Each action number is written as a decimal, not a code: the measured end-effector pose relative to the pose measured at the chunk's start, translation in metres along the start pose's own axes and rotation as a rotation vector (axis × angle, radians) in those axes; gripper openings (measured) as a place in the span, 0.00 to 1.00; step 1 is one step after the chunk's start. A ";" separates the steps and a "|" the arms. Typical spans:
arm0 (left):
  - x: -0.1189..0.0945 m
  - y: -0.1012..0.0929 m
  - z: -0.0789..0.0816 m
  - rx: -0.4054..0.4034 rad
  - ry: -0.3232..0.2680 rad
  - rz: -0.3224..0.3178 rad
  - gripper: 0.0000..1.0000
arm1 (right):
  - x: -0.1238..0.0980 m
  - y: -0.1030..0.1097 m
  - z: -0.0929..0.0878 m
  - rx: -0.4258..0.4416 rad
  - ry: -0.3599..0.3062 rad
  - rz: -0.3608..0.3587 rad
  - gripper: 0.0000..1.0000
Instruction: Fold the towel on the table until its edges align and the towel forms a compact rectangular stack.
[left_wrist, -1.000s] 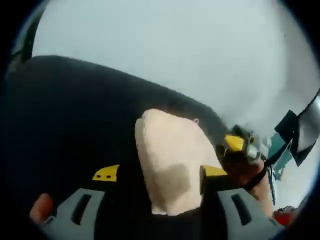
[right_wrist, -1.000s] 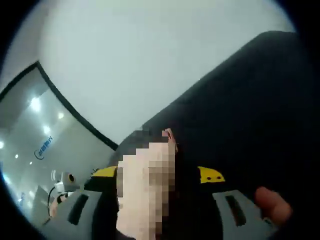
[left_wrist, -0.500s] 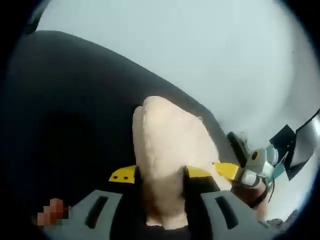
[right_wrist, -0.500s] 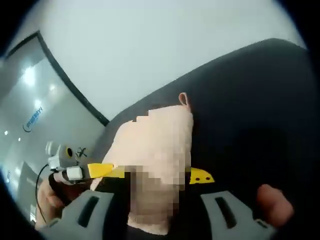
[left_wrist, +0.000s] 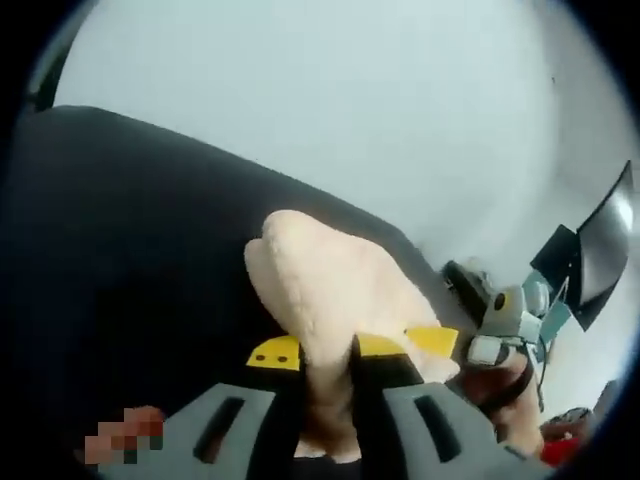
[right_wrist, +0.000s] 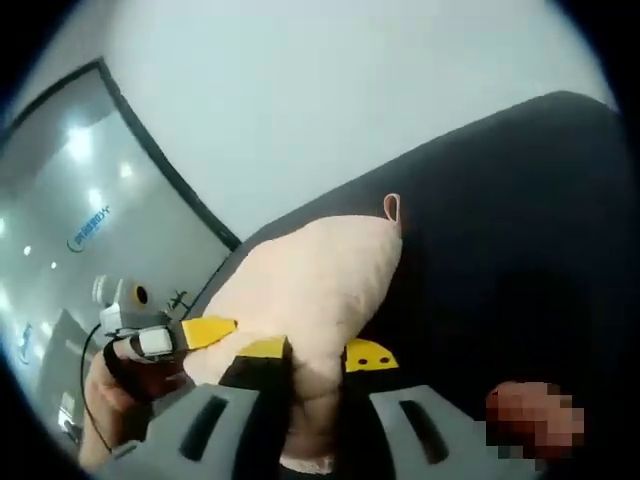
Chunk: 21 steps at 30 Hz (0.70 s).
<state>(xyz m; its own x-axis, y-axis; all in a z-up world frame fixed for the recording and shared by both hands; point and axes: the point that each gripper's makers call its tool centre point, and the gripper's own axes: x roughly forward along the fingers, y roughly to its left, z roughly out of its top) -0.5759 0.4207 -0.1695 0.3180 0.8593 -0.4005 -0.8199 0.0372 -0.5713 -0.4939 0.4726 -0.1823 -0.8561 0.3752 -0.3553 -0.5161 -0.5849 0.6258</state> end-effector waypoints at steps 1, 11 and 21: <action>-0.001 -0.010 -0.004 0.003 -0.001 -0.019 0.14 | -0.010 -0.003 -0.001 -0.001 0.000 0.001 0.16; 0.016 -0.090 -0.056 0.086 0.028 -0.167 0.14 | -0.118 -0.043 -0.009 -0.115 -0.027 -0.014 0.16; 0.042 -0.160 -0.110 0.123 0.074 -0.243 0.14 | -0.200 -0.091 -0.016 -0.127 -0.046 -0.092 0.16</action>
<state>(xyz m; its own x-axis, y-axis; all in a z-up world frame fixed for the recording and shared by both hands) -0.3794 0.3949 -0.1738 0.5427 0.7782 -0.3160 -0.7655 0.3033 -0.5675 -0.2761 0.4391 -0.1794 -0.8047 0.4617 -0.3731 -0.5936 -0.6319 0.4983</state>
